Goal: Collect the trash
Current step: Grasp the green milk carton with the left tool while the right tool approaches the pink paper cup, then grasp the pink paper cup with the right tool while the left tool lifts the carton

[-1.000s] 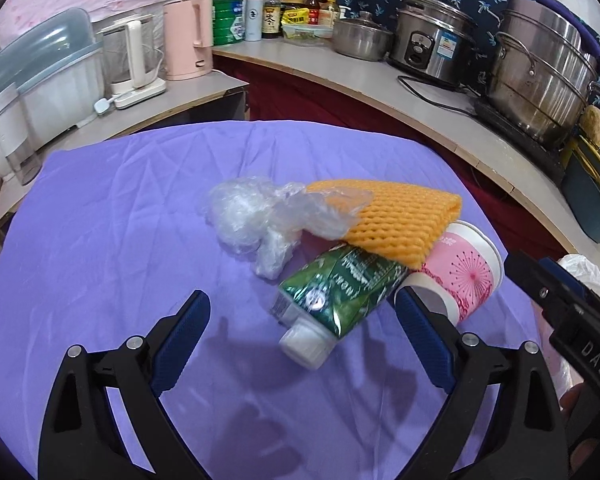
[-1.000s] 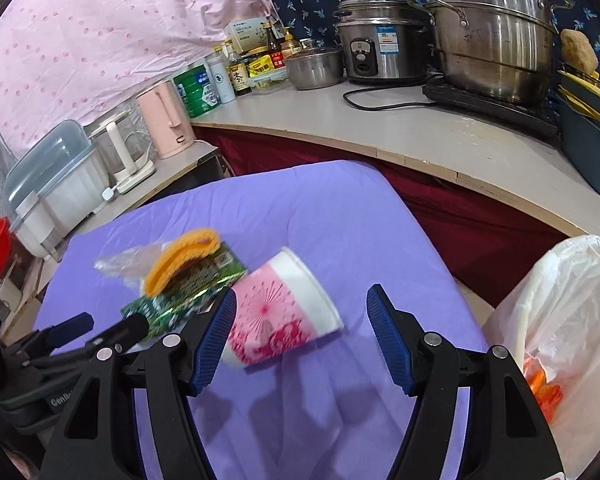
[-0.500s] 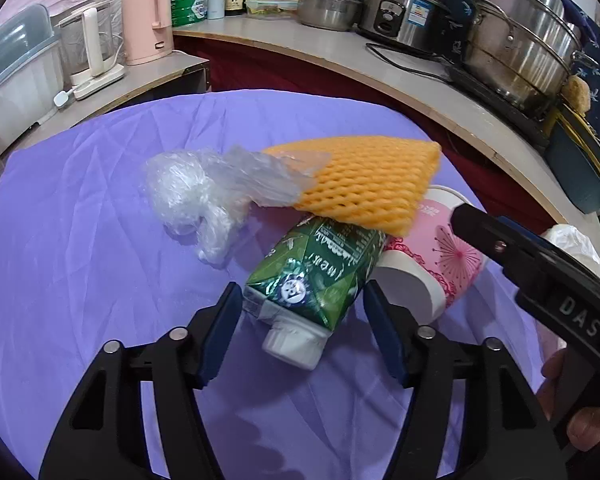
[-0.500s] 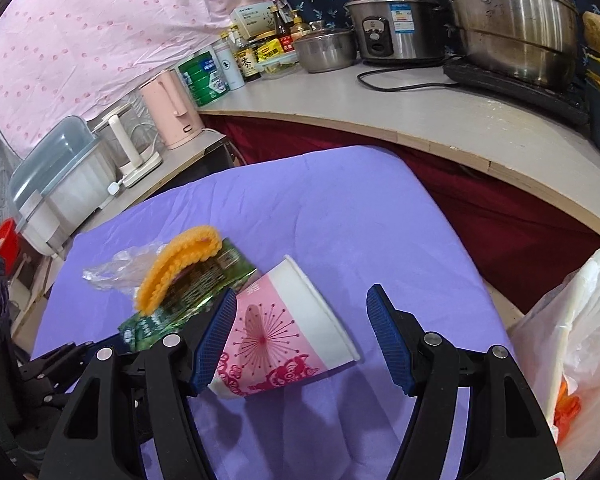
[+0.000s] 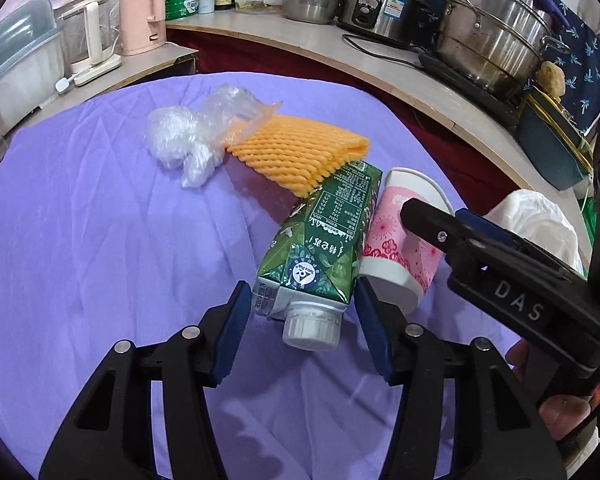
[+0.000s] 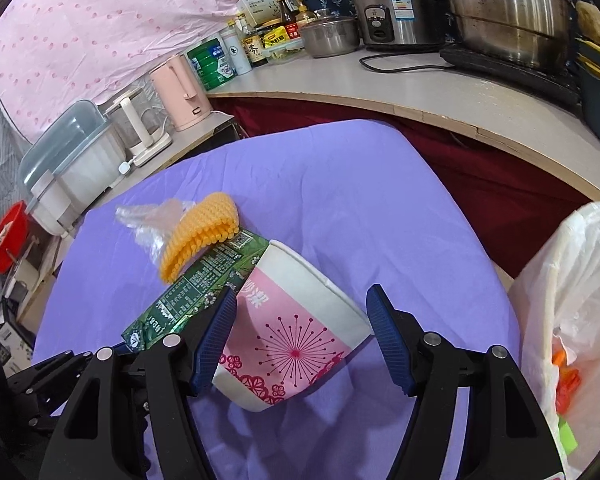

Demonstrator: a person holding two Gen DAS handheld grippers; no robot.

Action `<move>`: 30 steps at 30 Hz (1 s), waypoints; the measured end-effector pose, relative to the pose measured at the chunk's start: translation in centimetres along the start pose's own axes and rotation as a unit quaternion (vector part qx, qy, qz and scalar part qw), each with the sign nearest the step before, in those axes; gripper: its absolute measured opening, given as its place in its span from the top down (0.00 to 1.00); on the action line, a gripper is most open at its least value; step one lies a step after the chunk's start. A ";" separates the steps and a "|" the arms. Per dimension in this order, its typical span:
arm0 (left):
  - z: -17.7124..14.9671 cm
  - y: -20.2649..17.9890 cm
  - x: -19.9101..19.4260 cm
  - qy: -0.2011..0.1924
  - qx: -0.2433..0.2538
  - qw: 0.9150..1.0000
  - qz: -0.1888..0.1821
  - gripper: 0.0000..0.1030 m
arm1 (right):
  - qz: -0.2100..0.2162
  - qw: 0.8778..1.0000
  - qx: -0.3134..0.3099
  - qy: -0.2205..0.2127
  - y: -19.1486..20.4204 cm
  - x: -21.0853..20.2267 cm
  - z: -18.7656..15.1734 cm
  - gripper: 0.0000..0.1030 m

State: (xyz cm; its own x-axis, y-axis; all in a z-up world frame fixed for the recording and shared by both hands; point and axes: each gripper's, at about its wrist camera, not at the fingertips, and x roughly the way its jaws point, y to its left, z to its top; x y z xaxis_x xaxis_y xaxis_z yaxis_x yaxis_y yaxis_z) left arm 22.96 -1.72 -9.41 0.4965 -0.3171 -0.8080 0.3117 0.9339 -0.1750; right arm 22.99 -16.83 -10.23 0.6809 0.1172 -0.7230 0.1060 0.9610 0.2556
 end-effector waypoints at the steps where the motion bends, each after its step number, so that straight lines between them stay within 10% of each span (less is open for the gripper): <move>1: -0.3 -0.1 -0.1 0.002 0.000 1.000 -0.001 0.50 | 0.000 1.000 0.001 0.001 -0.1 -0.3 -0.4 0.37; 30: -0.8 3.0 -0.5 -0.005 -0.046 0.998 0.036 0.50 | 0.037 0.997 0.057 0.026 -0.7 0.5 -1.9 0.37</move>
State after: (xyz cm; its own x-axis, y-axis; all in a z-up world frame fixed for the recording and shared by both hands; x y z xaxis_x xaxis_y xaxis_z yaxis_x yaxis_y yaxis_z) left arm 23.03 1.40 -9.94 0.5228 -0.2493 -0.8152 0.1988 0.9656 -0.1678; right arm 21.87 -16.99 -11.94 0.6519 0.2025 -0.7308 0.1404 0.9148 0.3787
